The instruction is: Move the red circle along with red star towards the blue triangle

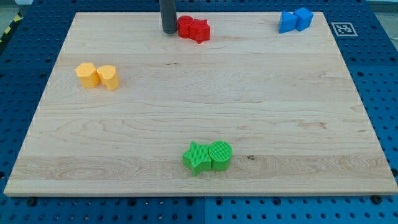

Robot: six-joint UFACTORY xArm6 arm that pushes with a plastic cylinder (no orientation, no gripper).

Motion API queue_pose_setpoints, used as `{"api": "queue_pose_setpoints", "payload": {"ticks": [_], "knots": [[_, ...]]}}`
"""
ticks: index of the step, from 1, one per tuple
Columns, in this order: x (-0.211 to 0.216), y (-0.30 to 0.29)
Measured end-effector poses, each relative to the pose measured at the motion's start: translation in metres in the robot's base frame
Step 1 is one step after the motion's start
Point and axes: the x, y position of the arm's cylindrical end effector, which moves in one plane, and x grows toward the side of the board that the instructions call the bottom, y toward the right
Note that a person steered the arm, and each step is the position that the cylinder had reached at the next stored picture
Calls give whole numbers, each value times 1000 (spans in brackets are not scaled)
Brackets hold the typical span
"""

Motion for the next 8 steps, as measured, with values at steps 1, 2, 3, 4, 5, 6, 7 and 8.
{"api": "queue_pose_setpoints", "payload": {"ticks": [1, 2, 3, 4, 5, 6, 7, 8], "knots": [[-14, -30], [-30, -32], [-29, -26], [-14, -6], [-1, 26], [1, 57], [12, 85], [22, 117]]}}
